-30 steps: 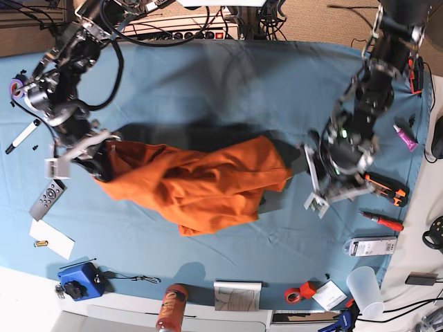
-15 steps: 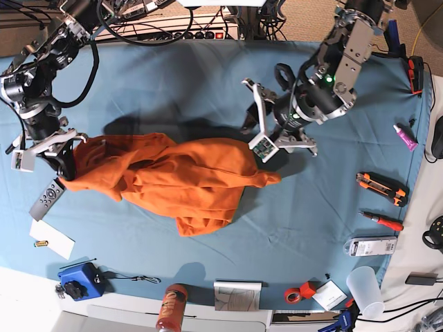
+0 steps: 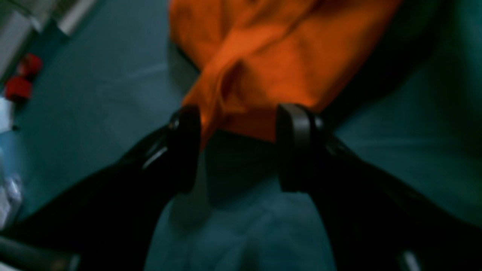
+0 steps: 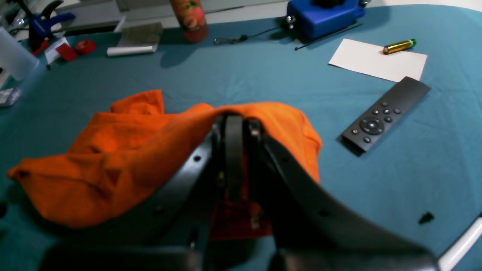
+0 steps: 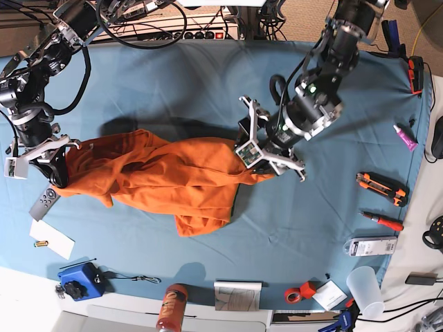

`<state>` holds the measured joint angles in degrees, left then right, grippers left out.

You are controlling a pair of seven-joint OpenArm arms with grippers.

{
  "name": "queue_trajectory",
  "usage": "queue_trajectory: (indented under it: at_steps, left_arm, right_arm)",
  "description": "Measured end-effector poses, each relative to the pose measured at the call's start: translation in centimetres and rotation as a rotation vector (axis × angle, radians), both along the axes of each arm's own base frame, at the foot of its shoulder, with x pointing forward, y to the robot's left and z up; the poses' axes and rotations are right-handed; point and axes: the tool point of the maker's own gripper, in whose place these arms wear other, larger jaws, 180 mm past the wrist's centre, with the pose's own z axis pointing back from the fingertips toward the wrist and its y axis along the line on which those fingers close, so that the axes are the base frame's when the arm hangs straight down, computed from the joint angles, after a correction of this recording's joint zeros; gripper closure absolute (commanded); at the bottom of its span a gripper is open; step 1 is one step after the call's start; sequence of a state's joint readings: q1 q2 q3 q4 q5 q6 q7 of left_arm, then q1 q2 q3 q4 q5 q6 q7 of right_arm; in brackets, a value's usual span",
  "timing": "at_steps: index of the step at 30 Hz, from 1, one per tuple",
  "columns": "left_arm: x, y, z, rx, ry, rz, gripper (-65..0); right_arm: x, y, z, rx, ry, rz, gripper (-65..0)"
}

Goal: Layout the t-shirt on the table in an organized manner, then fold the t-shirt properly
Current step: 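Grasp the shirt hem with the left gripper near the right gripper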

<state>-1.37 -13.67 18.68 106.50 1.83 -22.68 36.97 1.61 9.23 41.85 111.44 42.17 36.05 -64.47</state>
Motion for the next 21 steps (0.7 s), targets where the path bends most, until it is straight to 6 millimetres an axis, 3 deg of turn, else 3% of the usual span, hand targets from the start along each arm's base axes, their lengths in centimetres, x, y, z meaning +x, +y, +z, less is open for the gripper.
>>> queue_trajectory:
  at_steps: [3, 6, 8, 15, 21]
  left_arm:
    - [2.6, 1.1, 0.1, 0.011, -0.017, 0.074, -32.4]
    - [3.9, 1.2, 0.8, 0.026, -0.037, 0.073, -32.4]
    - [4.0, 0.9, 0.8, 0.051, -0.033, 0.029, -32.4]
    - [3.3, 1.8, -2.3, 0.122, 0.075, -0.008, -32.1]
    - [3.5, 2.0, -2.1, 0.125, 0.068, -0.007, -20.0]
  right_arm:
    - [0.0, 0.0, 0.0, 0.000, 0.001, -0.001, 0.0]
    - [0.0, 0.0, -0.1, -0.001, 0.003, -0.001, 0.0]
    - [0.0, 0.0, -0.1, -0.001, 0.002, -0.001, 0.0]
    - [0.0, 0.0, -0.1, 0.000, 0.002, 0.000, 0.0]
    - [0.0, 0.0, -0.1, 0.000, 0.003, 0.000, 0.0]
